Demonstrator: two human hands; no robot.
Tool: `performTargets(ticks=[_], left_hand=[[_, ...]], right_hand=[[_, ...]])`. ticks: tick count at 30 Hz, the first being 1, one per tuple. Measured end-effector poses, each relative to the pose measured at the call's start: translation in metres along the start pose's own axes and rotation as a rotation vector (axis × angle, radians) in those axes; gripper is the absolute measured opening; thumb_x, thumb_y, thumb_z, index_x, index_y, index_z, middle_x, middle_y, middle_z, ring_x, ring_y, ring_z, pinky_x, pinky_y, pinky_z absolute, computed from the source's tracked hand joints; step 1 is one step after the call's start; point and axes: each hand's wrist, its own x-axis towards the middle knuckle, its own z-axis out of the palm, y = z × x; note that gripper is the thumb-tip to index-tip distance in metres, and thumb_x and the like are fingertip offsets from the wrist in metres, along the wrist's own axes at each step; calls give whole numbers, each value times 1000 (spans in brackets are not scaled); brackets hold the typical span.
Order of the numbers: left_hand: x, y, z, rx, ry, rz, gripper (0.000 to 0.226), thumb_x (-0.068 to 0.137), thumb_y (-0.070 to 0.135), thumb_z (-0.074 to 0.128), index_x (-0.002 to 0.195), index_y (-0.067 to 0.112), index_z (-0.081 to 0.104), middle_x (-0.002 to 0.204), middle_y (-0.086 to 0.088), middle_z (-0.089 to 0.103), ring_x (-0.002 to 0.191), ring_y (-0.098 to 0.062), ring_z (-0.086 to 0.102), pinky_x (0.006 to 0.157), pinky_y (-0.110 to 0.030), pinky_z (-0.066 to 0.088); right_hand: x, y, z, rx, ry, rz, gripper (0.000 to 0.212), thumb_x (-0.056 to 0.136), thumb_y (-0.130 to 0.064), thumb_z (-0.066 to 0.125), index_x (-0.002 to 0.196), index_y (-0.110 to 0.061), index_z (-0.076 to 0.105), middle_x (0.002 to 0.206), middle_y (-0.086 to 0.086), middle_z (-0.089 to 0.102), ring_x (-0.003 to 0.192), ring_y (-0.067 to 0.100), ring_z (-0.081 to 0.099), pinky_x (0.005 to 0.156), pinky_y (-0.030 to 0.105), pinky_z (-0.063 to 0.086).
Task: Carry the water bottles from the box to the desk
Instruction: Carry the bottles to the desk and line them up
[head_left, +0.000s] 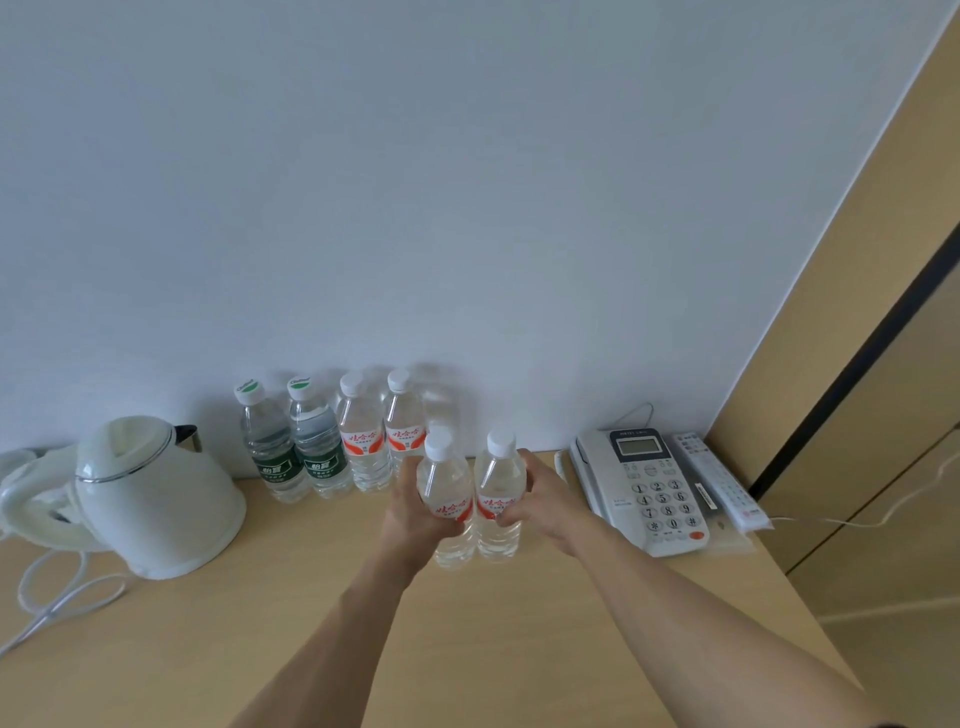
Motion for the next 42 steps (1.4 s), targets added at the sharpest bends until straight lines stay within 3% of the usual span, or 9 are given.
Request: performTargets(ticks=[4,8,15,19,23,28,34,38,42], left_hand=[[-2,-9,6,43,0,-13,81,61,-3,82,110,52,48,100,13,65,93,-6,65,75,-33,57],[-6,-11,10,95,7,12,79,64,4,84,115,50,45,100,25,62,90,3,62,74,-34,57],[-11,-4,5,144,-19,45,75,68,6,87,124,31,44,107,8,61,97,-8,62,76,-27,53],[-14,13,-13,291,-70,84,77,72,28,90,137,29,47,125,11,54,111,-1,53,87,-22,43],[-11,46,-31,548,4,222,62,80,37,82,136,33,56,110,13,59,91,5,56,73,-12,40],[0,82,-32,739,-69,277,51,79,27,84,127,24,67,98,3,65,75,-12,61,74,-23,47],[12,99,-23,934,-135,289,34,79,24,84,109,14,72,96,-2,68,83,-21,61,73,-32,47],[19,104,-21,969,-145,282,38,79,23,85,114,14,72,105,-6,72,90,-25,65,79,-35,51],[39,105,-17,998,-145,265,42,80,20,84,119,11,71,112,-9,72,100,-27,66,89,-34,50]], right_hand=[[1,10,0,-16,12,7,73,61,6,76,120,-31,56,103,-4,68,101,13,63,86,29,52],[1,14,-1,-33,6,-8,72,60,2,75,120,-32,55,106,-2,67,103,15,64,91,36,53],[-3,13,0,-60,-27,-60,72,66,0,77,127,-29,51,111,-2,65,107,17,63,98,42,53],[-8,6,-5,-61,-1,-113,73,59,-25,86,124,-36,53,115,-12,65,111,5,61,96,36,54],[-11,0,-11,-130,14,-161,63,58,-37,86,110,-51,53,109,-30,62,106,-16,54,90,29,54],[-14,-3,-12,-212,33,-184,57,52,-54,80,98,-64,49,106,-44,56,105,-22,51,82,20,47],[-14,-6,-12,-241,40,-213,57,53,-56,79,99,-64,46,106,-42,58,102,-22,52,78,11,40],[-15,-5,-12,-247,41,-223,56,54,-54,78,99,-64,46,105,-44,56,102,-24,51,77,10,39],[-12,0,-13,-236,47,-222,59,55,-53,79,108,-49,52,106,-31,62,104,-19,53,80,16,44]])
